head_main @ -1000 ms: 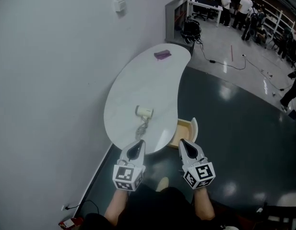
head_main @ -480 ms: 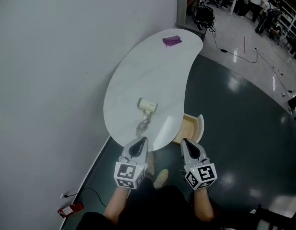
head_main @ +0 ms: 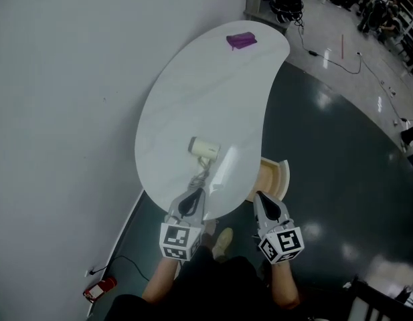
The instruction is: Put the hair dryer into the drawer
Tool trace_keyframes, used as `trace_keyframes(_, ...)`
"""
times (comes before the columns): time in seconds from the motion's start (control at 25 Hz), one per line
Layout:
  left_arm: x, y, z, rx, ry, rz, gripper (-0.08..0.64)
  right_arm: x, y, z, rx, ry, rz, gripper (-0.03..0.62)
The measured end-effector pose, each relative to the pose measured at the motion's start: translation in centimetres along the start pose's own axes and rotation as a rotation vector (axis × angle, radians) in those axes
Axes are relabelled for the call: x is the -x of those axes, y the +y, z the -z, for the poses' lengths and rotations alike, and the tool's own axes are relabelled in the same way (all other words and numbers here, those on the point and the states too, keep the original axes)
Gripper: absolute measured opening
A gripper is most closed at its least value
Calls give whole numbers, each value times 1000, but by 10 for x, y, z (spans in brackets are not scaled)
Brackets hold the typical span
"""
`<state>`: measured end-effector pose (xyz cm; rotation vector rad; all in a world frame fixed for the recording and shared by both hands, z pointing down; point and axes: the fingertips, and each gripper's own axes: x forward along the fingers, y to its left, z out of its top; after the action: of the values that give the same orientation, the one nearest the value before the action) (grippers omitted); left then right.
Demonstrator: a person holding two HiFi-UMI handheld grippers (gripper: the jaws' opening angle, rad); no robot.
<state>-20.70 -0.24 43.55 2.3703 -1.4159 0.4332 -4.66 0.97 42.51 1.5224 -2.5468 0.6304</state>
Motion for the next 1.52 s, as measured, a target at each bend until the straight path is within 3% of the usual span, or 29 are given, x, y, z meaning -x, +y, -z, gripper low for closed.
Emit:
trace_keyframes(0.28,-48,24,22,43,76,25,6,-47,-22,13,-43,53,21,3)
trace_keyframes(0.8,-95,49,65,43,211,68,20,-95,-42,35,-75,118,36,3)
trace_keyframes(0.88,-100,54,68,47,221,64,38,-101,-42,37,-82,122,36,3)
trace_keyframes(1.08,-113,67,85,52,283,37,175,-112,-45,45,-99,142,42,3)
trace_keyframes(1.52,-142,76,129,35,448,47,281,-121,-49,55,-128,165,54,3)
